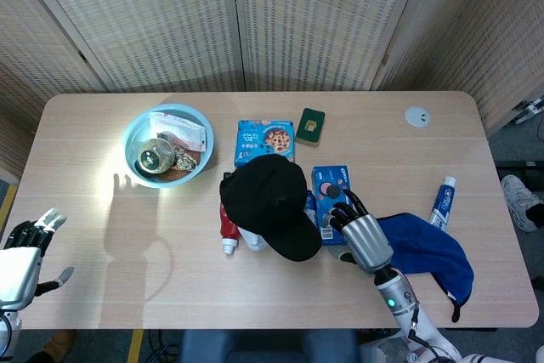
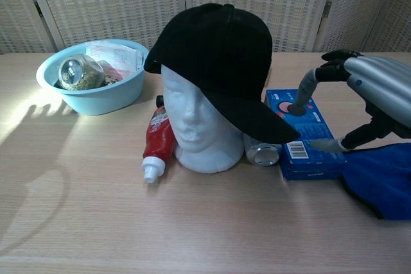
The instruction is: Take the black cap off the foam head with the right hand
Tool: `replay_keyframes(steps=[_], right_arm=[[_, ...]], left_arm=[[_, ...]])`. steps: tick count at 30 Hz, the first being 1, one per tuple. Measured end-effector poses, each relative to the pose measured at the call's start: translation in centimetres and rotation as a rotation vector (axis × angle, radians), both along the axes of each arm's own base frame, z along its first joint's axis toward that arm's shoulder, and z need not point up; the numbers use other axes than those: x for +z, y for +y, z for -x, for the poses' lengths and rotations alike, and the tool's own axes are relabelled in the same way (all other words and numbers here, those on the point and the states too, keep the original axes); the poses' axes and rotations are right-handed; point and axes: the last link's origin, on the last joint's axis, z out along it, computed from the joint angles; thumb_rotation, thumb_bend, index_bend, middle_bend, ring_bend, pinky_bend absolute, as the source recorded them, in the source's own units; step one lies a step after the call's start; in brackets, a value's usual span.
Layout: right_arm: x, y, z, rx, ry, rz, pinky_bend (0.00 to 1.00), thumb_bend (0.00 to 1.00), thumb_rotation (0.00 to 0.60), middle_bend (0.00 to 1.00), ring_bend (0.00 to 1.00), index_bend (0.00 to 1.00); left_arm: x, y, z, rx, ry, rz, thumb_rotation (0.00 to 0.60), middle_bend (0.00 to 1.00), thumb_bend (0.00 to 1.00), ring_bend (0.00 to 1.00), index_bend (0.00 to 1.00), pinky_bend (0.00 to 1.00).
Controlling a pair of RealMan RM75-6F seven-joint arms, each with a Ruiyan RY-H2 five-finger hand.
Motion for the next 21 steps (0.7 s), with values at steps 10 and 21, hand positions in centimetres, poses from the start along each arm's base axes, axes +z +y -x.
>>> replay_keyframes(steps=[10, 21], right_arm=[[-1.3, -0.2, -0.6, 0.011, -0.049, 0.027, 0.12, 0.00, 0.600, 0.47, 0.33, 0.48], [-2.6, -0.4, -0.9, 0.033, -0.068, 0.059, 0.12, 0.00, 0.600, 0.48, 0.34, 0.48]], left_arm=[[-0.2, 0.1, 0.1, 0.005, -0.008, 0.012, 0.600, 0.09, 0.17, 0.13, 0.15, 0.08], [-0.1, 0.1, 0.2, -0.002, -0.022, 0.021, 0.600, 0.09, 0.17, 0.13, 0.16, 0.08]])
